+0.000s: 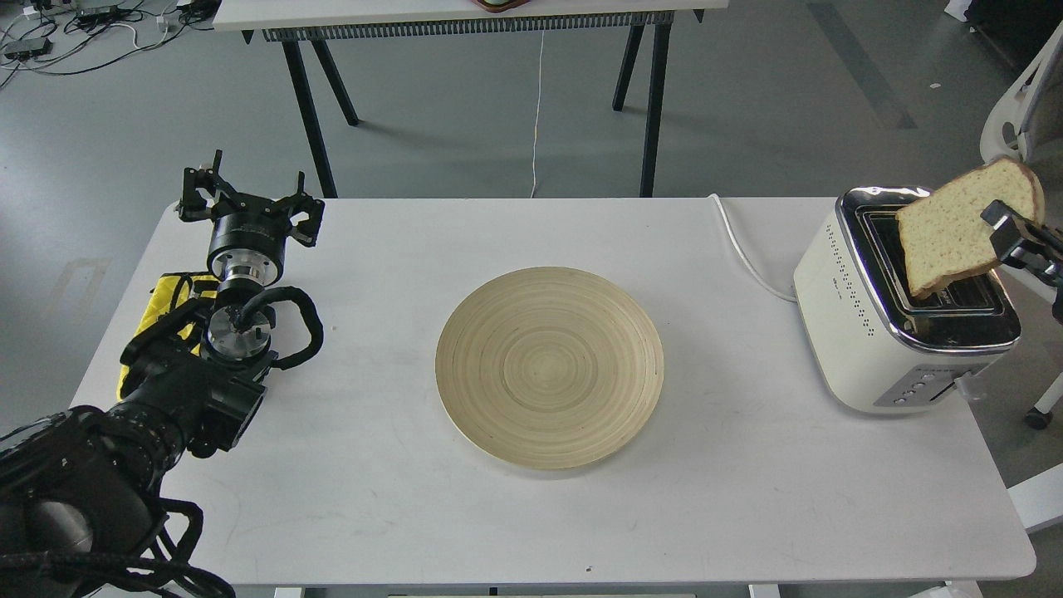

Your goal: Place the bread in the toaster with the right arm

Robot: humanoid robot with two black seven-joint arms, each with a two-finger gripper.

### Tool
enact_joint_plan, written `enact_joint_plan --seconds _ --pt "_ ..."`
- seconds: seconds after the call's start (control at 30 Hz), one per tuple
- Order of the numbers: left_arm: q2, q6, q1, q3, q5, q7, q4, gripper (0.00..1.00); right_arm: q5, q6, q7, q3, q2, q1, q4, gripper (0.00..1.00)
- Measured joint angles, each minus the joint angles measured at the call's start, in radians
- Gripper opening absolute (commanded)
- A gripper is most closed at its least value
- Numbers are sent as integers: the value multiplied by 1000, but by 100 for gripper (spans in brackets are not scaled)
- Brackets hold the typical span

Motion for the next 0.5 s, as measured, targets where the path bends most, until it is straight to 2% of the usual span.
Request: enact_joint_plan --seconds 0.13,0.2,0.27,0.3,0.33,0.43,0.5 --pt "0 0 0 0 0 0 0 100 -6 1 -1 -15 27 1 -8 7" --pt "0 0 0 0 0 0 0 100 -10 0 -1 -16 42 1 -11 26" --pt "0 0 0 0 0 0 1 100 -12 0 -1 -17 61 1 -12 60" --pt "0 0 0 0 0 0 1 100 -12 0 -1 -17 68 2 -12 73" --pt "0 0 0 0 0 0 1 100 -12 -1 -1 -17 73 2 -12 74" --pt "0 0 0 0 0 0 0 100 -7 -7 -1 -13 82 4 -10 98" --pt "0 0 0 0 0 0 0 100 -2 -8 -1 -4 84 9 -6 99"
